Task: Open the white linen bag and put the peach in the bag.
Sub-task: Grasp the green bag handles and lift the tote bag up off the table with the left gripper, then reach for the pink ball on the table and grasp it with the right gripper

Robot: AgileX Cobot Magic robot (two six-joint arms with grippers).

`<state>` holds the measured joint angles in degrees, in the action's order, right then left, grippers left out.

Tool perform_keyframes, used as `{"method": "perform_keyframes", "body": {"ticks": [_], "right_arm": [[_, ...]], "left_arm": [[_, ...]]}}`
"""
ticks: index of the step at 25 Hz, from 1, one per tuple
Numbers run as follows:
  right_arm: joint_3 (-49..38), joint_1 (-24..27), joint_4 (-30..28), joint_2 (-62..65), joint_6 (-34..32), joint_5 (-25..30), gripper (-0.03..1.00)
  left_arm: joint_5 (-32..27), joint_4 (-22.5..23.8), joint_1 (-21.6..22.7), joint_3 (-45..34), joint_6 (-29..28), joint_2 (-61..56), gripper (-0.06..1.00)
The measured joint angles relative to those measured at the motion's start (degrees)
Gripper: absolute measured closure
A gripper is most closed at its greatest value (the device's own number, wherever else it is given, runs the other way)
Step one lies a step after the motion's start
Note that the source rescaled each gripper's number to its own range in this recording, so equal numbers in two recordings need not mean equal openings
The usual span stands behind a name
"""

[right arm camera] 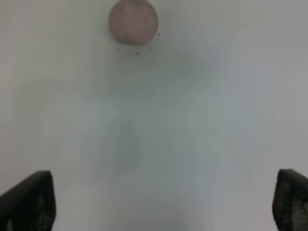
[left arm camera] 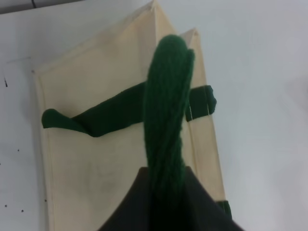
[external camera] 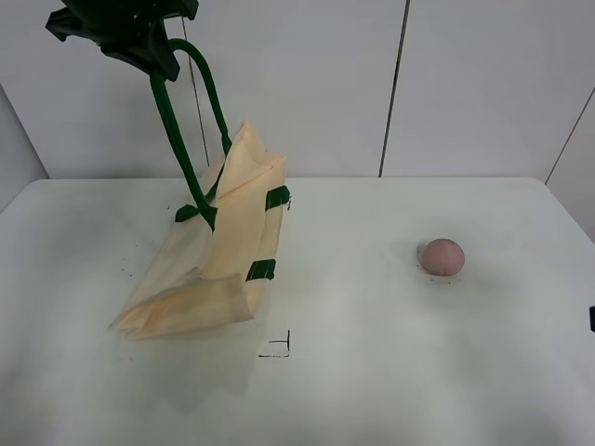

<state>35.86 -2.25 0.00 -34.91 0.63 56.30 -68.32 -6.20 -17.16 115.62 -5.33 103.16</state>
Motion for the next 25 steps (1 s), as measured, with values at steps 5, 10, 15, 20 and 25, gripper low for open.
{"method": "perform_keyframes", "body": {"ticks": [5, 10, 15, 20, 25], "right_arm": [[10.2, 0.0, 0.6, -23.3, 0.0, -0.5, -0.03], [23.0, 0.0, 0.8, -45.1, 0.0, -1.7, -0.03], [36.9, 0.0, 0.8, -63.9, 0.0, -2.0, -0.03], [45.4, 0.0, 2.9, -75.4, 2.1, -2.0, -0.03], [46.7, -0.1, 4.7, -79.6, 3.0, -3.6, -0.03]], "left_arm": [[0.0, 0.0, 0.0, 0.0, 0.2, -0.1, 0.94], [0.0, 0.0, 0.0, 0.0, 0.2, -0.2, 0.94], [0.0, 0.0, 0.0, 0.0, 0.2, -0.2, 0.94], [0.0, 0.0, 0.0, 0.0, 0.2, -0.2, 0.94], [0.0, 0.0, 0.0, 0.0, 0.2, -0.2, 0.94]]}}
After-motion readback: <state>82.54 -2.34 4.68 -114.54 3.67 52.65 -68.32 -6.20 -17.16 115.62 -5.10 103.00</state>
